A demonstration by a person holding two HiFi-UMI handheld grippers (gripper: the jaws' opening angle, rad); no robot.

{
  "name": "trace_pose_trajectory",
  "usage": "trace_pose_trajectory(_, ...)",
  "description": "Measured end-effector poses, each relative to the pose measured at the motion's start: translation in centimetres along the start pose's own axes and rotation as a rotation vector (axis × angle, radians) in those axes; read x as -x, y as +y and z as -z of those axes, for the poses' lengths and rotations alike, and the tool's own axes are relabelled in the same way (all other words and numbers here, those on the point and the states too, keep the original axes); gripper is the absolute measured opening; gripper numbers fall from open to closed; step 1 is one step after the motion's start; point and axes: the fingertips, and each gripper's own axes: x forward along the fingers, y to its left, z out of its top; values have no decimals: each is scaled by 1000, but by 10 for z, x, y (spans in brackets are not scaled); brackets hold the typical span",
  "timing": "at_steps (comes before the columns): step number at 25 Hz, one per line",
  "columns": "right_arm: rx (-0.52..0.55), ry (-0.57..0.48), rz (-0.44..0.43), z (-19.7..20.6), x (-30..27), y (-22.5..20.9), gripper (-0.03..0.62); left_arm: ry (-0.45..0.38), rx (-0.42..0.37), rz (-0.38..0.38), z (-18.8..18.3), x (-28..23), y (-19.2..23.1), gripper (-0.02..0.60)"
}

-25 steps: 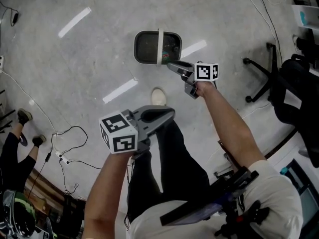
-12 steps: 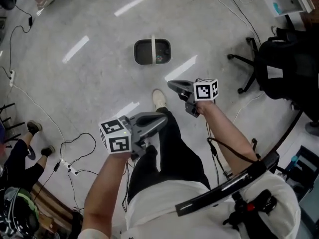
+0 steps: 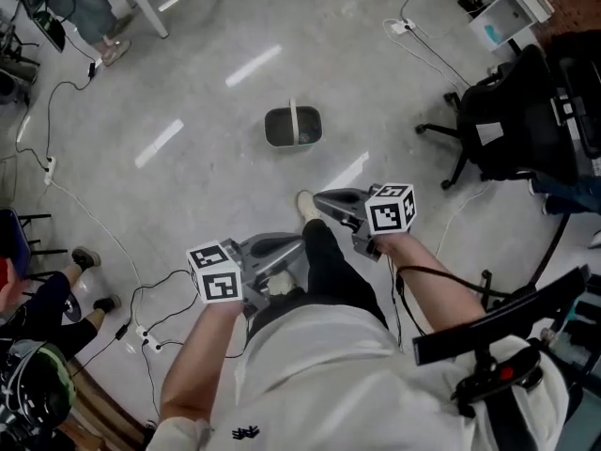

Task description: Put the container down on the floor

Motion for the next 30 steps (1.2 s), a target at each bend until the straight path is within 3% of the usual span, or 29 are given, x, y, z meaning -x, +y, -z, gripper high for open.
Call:
trace_pose_trajectory(7,112,-33,-26,6,32,94,15,-26,-36,7,17,17,-65,9)
trace_pose_trajectory(13,182,-54,-49,3,45,149,15,-56,-83,1,13,30,-93,9)
trace_pose_trajectory(19,213,-57,-61,3,54,175,15,-85,-113,-4,4,39,-113,9)
trace_pose_trajectory(30,276,-46,-94,6,47,207,15,-90,-133,-22,3,53,-114,9)
